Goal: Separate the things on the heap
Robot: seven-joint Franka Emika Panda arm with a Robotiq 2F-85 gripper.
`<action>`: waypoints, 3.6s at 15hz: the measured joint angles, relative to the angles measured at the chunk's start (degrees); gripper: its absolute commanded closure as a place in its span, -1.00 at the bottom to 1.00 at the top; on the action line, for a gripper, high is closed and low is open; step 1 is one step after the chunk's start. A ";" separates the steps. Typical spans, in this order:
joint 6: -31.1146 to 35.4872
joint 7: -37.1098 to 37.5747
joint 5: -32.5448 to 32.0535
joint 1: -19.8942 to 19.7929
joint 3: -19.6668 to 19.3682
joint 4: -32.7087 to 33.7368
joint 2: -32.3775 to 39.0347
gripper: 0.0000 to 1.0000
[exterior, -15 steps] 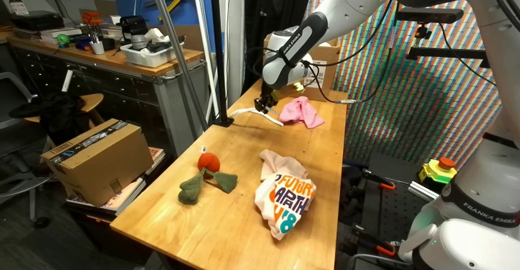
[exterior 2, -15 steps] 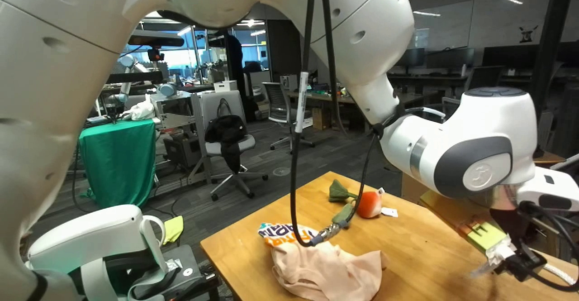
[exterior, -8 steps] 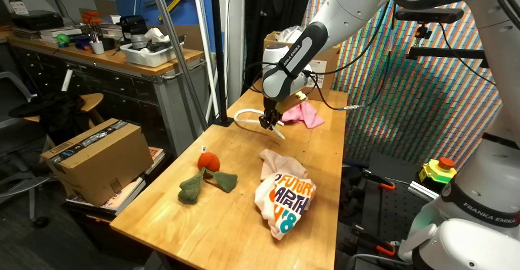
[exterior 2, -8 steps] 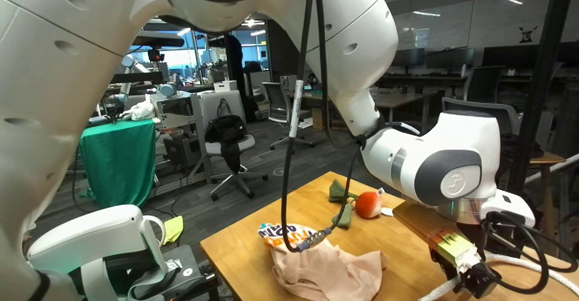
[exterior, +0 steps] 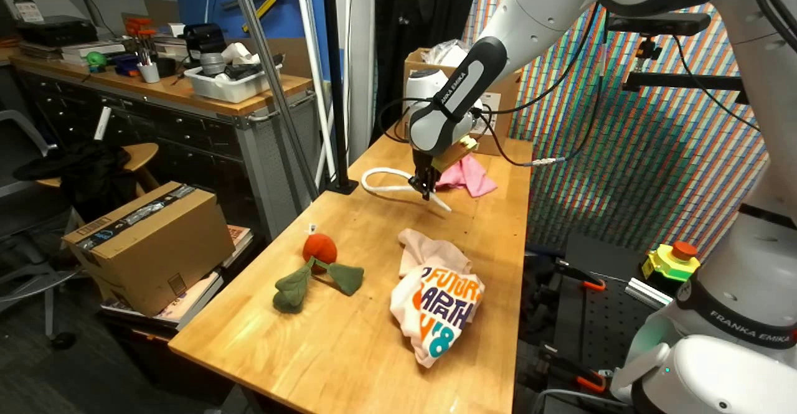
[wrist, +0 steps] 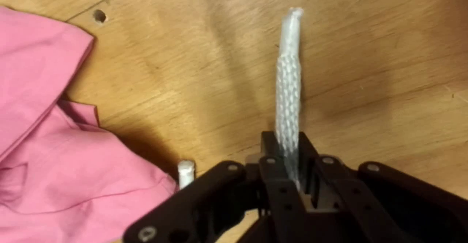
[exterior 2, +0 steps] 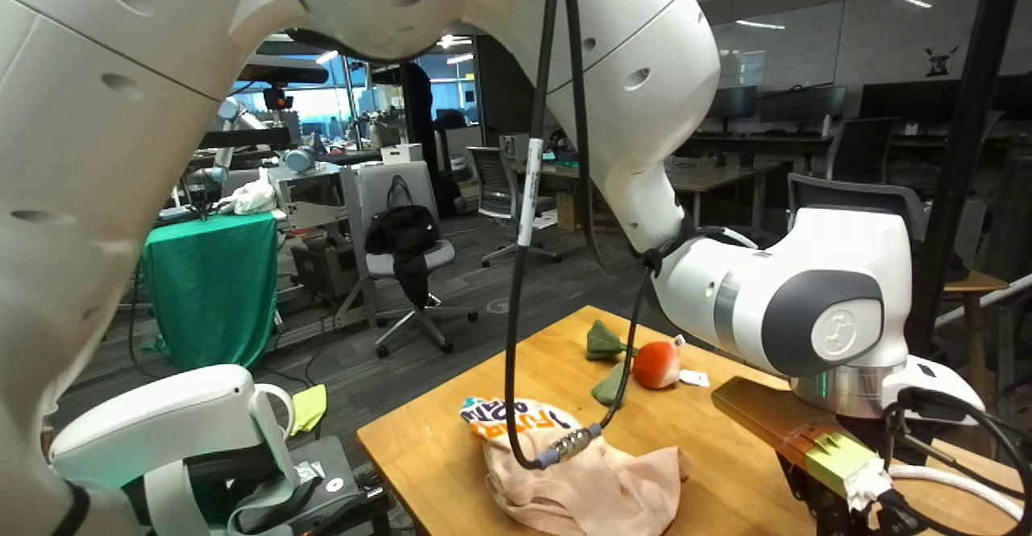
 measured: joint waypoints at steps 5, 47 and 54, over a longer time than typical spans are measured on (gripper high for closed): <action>-0.84 -0.01 -0.04 0.00 -0.16 0.34 -0.01 -0.77; -4.06 0.75 15.65 -15.26 -0.44 5.17 0.73 -1.00; -4.17 0.67 16.93 -17.27 0.11 7.16 3.32 -1.00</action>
